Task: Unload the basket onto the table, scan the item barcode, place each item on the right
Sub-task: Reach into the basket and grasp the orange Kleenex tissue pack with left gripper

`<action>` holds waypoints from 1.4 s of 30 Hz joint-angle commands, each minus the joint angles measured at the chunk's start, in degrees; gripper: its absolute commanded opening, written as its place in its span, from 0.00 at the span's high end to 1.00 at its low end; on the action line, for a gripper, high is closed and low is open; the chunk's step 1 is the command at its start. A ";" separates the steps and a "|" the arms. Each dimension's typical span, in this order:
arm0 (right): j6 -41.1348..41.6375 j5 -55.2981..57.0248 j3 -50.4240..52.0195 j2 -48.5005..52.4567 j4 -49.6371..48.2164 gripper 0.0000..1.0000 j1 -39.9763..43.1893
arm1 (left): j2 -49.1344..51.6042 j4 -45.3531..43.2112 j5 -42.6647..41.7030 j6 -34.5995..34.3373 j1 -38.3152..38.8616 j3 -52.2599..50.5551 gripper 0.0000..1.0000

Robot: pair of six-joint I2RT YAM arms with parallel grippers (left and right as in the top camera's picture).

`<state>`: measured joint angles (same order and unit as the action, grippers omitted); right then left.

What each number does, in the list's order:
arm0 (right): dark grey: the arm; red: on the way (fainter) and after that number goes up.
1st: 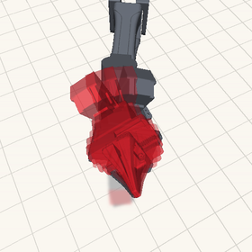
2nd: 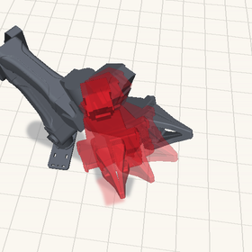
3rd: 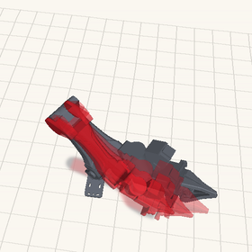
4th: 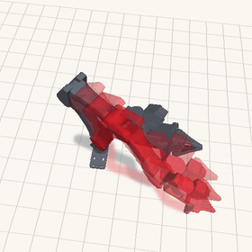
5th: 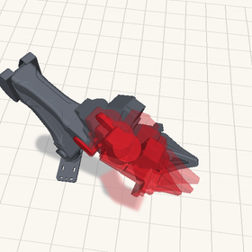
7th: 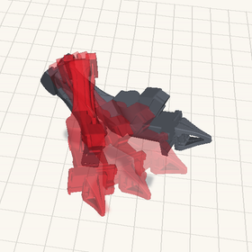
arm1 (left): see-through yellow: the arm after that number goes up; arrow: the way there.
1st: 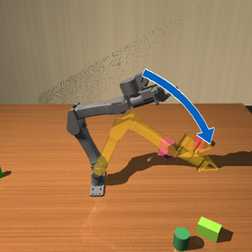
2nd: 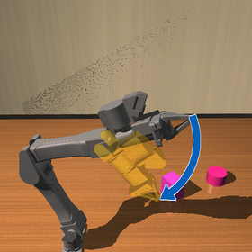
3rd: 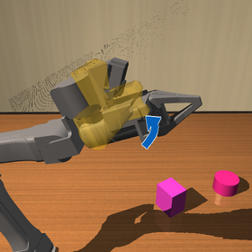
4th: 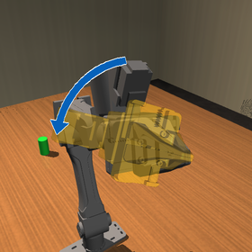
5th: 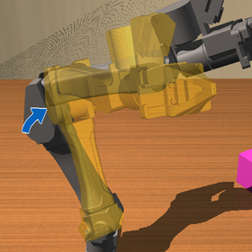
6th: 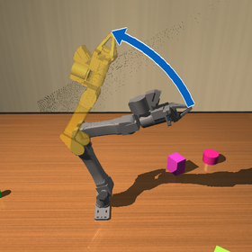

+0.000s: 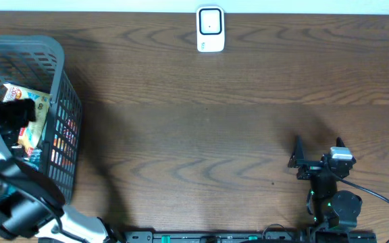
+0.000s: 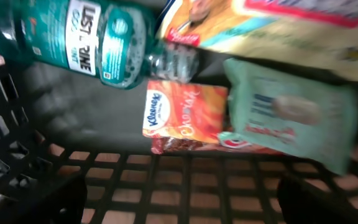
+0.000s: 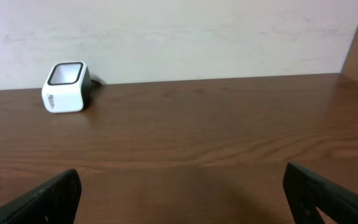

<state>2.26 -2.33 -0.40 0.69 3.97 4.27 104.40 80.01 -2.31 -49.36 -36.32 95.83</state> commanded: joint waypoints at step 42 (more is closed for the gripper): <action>-0.81 0.33 0.09 -0.31 0.17 0.01 0.17 | 4.09 -12.94 -3.67 6.29 -0.15 -16.39 0.34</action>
<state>2.26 -2.33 -0.40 0.69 3.99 4.27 110.26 65.67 -5.72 -44.73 -36.34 77.03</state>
